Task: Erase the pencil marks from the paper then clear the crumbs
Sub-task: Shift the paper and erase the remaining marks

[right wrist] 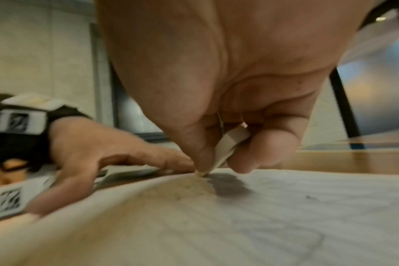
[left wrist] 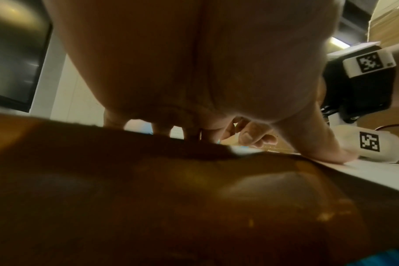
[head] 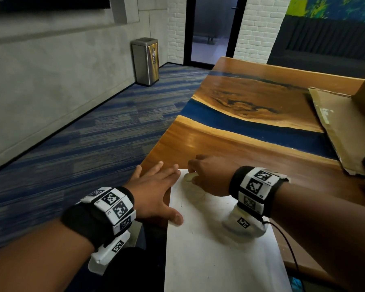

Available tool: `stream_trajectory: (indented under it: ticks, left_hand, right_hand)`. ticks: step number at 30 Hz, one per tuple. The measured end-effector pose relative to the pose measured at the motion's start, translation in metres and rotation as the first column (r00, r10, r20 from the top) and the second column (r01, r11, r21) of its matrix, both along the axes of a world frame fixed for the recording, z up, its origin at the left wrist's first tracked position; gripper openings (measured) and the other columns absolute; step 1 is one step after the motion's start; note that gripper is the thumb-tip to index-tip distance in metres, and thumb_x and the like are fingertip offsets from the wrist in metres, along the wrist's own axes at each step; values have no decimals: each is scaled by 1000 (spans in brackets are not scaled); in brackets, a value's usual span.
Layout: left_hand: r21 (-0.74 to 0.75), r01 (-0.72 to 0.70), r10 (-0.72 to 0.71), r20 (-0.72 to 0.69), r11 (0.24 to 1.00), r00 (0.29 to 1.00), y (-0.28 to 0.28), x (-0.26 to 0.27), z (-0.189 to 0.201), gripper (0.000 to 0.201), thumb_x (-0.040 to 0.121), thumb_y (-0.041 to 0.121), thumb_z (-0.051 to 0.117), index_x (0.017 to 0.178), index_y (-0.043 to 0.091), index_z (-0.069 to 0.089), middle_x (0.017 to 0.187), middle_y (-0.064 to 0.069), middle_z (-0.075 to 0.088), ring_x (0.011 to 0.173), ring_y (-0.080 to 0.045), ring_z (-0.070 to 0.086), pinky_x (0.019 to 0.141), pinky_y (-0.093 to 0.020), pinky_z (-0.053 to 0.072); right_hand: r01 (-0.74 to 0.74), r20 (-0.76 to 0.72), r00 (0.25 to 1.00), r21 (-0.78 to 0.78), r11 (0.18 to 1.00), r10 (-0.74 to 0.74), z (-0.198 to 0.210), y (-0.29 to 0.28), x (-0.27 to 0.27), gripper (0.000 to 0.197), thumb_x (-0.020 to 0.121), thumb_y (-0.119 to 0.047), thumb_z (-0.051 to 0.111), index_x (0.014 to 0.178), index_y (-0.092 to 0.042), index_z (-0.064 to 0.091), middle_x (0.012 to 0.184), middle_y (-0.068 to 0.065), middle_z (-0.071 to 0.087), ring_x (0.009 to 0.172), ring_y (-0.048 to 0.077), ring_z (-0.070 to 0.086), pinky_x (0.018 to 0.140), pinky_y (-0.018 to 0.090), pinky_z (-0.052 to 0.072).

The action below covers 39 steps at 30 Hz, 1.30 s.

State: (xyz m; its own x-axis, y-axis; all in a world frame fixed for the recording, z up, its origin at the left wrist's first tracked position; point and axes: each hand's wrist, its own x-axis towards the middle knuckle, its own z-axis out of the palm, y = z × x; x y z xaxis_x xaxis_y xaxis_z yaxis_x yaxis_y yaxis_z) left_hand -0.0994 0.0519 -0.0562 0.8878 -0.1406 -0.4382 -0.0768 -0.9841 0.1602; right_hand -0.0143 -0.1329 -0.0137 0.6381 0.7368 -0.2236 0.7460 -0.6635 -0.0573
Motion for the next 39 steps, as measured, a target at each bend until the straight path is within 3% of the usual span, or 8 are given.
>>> stream_trajectory:
  ticks: [6, 11, 16, 20, 25, 29, 33, 39]
  left_hand:
    - [-49, 4, -5, -18, 999, 1000, 1, 3, 4, 130, 63, 92, 62, 161, 41, -7, 166, 24, -21, 153, -14, -24, 119, -66, -12]
    - [-21, 12, -13, -4, 1000, 1000, 0, 2, 4, 129, 64, 90, 62, 161, 39, -7, 166, 22, -20, 154, -16, -23, 119, -68, -9]
    - [-101, -15, 17, 14, 995, 1000, 2, 0, 2, 130, 59, 92, 64, 159, 47, -7, 165, 26, -19, 152, -11, -24, 119, -63, -14]
    - [-53, -4, 5, 11, 999, 1000, 2, 0, 0, 133, 62, 92, 62, 160, 41, -12, 166, 23, -22, 152, -12, -26, 120, -63, -14]
    - [-87, -13, 15, 20, 996, 1000, 2, -1, 2, 133, 59, 91, 66, 159, 45, -10, 165, 24, -22, 152, -10, -26, 120, -62, -15]
    - [-8, 9, -8, 28, 1000, 1000, 3, 0, -2, 135, 58, 96, 58, 160, 40, -13, 165, 17, -28, 151, -12, -27, 121, -60, -13]
    - [-16, 1, 0, 23, 1000, 1000, 5, 1, -4, 136, 56, 98, 56, 158, 44, -16, 164, 14, -31, 150, -11, -29, 121, -60, -13]
    - [4, 6, -6, 21, 1000, 1000, 4, 1, -2, 136, 56, 98, 56, 158, 42, -14, 165, 15, -29, 151, -10, -28, 121, -59, -12]
  right_hand:
    - [-314, -65, 948, -50, 948, 311, -1, 0, -42, 34, 100, -30, 55, 132, -20, 53, 117, -1, 52, 81, 16, 49, 72, 32, 49]
    - [-14, 88, 996, -72, 997, 20, 1, 6, -3, 29, 101, -28, 52, 128, -18, 53, 114, 2, 53, 76, 15, 52, 63, 28, 49]
    - [-196, -27, 980, -54, 979, 195, -1, 12, -28, 29, 101, -31, 50, 125, -15, 58, 110, 4, 56, 87, 21, 58, 76, 34, 53]
    - [10, 75, 997, -65, 998, -5, 2, 12, 1, 27, 101, -30, 49, 122, -17, 60, 110, 2, 57, 83, 18, 58, 73, 33, 55]
    - [-168, -32, 985, -29, 985, 167, -1, 16, -19, 39, 102, -32, 50, 138, -20, 49, 120, -2, 52, 82, 12, 51, 73, 27, 47]
    - [13, 62, 998, -52, 999, -9, -1, 10, 2, 28, 102, -31, 48, 126, -18, 54, 111, 2, 54, 79, 16, 56, 73, 34, 57]
    - [-162, -35, 986, -36, 986, 161, -5, 12, -16, 32, 101, -35, 49, 130, -21, 53, 111, -1, 51, 78, 13, 52, 75, 33, 54]
    - [-86, 43, 995, -47, 995, 88, -2, 11, -3, 32, 102, -33, 49, 130, -18, 53, 113, 1, 52, 80, 15, 53, 71, 31, 52]
